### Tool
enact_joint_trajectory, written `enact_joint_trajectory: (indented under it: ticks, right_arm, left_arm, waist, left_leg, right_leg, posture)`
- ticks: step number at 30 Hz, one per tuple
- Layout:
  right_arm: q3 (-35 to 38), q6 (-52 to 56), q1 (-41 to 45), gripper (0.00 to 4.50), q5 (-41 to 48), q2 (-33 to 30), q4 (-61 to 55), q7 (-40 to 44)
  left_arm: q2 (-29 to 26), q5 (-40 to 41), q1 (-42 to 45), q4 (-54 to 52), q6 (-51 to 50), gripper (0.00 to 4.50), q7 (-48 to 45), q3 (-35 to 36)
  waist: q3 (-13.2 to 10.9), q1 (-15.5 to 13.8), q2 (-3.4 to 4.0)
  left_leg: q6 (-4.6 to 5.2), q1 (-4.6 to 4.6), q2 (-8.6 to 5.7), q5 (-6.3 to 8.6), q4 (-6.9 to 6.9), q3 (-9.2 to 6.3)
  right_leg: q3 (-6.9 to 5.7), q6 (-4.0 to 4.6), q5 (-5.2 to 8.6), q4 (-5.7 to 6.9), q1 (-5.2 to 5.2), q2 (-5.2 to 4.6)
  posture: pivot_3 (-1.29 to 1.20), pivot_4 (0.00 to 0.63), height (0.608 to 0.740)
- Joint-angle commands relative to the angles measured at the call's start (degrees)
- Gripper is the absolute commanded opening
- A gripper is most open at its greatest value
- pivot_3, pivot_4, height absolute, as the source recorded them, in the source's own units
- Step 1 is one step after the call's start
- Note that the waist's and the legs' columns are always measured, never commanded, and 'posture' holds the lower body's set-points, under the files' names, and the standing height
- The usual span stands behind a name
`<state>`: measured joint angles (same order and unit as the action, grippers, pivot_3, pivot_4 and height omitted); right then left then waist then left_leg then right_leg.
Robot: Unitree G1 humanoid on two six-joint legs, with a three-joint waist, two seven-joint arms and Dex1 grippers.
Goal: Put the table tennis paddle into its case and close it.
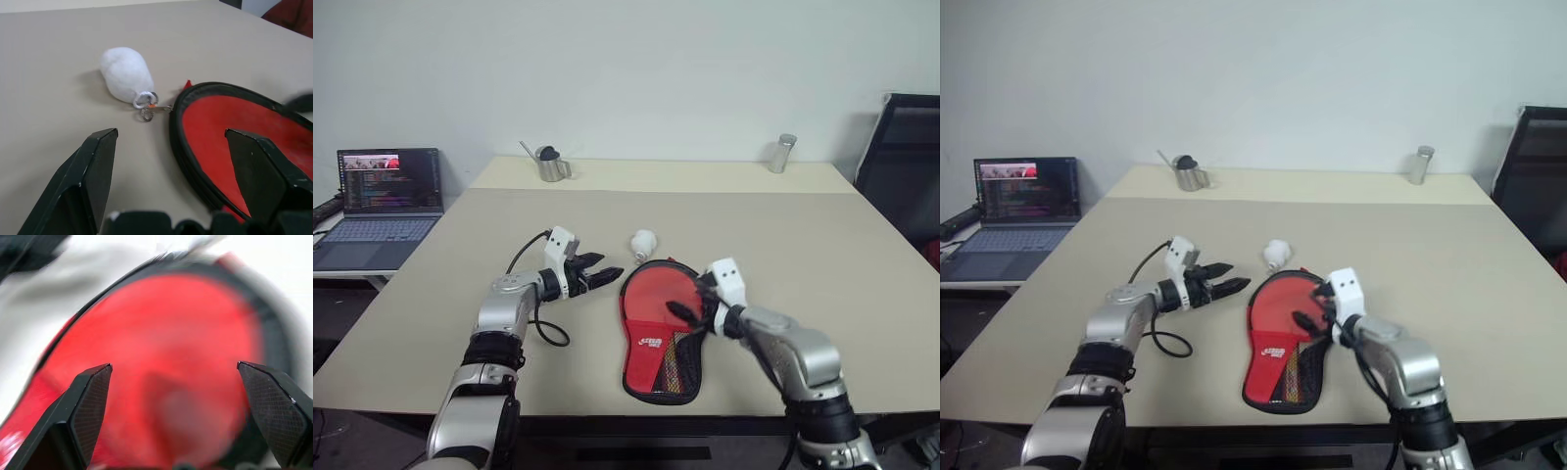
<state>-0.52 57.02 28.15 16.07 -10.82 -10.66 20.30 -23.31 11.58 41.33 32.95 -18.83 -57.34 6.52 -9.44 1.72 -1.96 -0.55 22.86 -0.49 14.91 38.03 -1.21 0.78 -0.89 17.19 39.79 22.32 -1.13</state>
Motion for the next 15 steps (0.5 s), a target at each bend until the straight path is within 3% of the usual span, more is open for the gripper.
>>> enact_joint_trajectory:
  ticks: [1,7,15]
  right_arm:
    - [1.2,-5.6,4.9,4.50,1.5,-1.0,3.8,3.1]
    - [-1.5,-14.8,11.3,4.50,-1.5,-3.4,20.1,7.8]
    - [-2.4,-26.8,17.7,4.50,-4.8,-1.8,39.4,10.1]
  left_arm:
    - [-1.1,3.4,-0.8,-7.9,-2.6,3.81,-3.5,-1.2]
    - [-4.1,7.3,-1.9,-15.1,-7.3,3.81,-8.6,-2.8]
    - [-8.2,10.3,0.0,-17.9,-10.9,3.81,-12.1,-3.4]
  waist:
    - [0.0,0.2,0.01]
    - [-0.1,0.3,0.09]
    - [-0.2,0.2,0.24]
  left_leg:
    - [0.00,0.00,0.01,0.00,-0.05,0.00]
    - [0.00,0.00,0.03,0.00,-0.09,0.05]
    - [0.01,0.05,0.03,0.01,-0.10,0.06]
  right_leg:
    - [0.00,0.01,0.00,-0.01,0.02,0.01]
    - [0.04,0.03,0.01,-0.12,0.00,0.03]
    - [0.03,0.03,0.01,-0.21,0.01,0.03]
  posture:
    - [0.00,0.150,0.740]
    - [0.00,0.150,0.740]
    - [0.00,0.150,0.740]
